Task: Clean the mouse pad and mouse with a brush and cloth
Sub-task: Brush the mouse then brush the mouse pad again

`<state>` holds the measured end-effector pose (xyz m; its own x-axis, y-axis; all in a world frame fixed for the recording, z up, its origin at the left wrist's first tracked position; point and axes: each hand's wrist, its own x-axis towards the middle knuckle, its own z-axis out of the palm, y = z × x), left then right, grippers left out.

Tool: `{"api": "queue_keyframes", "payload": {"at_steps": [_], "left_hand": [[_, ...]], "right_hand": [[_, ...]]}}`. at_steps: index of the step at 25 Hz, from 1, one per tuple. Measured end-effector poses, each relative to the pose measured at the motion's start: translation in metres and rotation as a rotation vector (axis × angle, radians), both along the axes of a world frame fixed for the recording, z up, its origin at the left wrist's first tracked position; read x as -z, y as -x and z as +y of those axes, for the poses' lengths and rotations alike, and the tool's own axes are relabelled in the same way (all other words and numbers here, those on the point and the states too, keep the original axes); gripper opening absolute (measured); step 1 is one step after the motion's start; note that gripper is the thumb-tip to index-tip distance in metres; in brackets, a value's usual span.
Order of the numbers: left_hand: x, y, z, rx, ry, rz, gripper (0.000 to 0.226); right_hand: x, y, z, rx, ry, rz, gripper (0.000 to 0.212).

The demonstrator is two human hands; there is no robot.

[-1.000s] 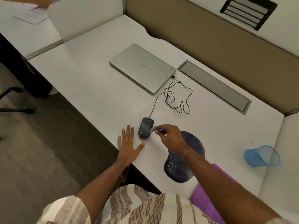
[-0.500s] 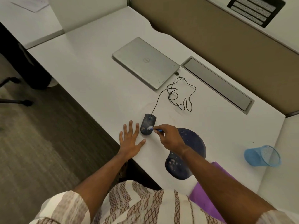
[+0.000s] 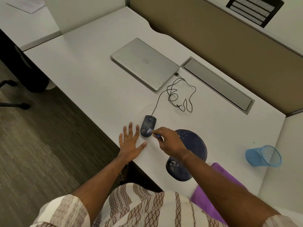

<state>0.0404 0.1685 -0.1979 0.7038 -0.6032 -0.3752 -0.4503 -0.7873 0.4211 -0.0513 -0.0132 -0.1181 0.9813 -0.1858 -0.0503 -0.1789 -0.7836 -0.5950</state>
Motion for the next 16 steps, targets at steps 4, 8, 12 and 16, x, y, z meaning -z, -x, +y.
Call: {"api": "queue_keyframes", "payload": {"at_steps": [4, 8, 12, 16], "left_hand": [[0.0, 0.0, 0.001, 0.002, -0.002, 0.009, 0.09], [0.001, 0.0, 0.0, 0.007, -0.014, 0.007, 0.091], [0.0, -0.001, 0.001, 0.013, -0.016, 0.001, 0.094], [-0.001, -0.001, 0.001, 0.02, -0.01, 0.006, 0.092]], "right_hand": [[0.003, 0.003, 0.002, -0.056, 0.064, 0.061, 0.028], [0.009, 0.018, -0.004, -0.09, 0.072, 0.151, 0.03], [-0.001, 0.007, -0.008, 0.022, 0.004, 0.028, 0.03], [-0.007, -0.017, -0.012, 0.088, -0.025, -0.043, 0.027]]}}
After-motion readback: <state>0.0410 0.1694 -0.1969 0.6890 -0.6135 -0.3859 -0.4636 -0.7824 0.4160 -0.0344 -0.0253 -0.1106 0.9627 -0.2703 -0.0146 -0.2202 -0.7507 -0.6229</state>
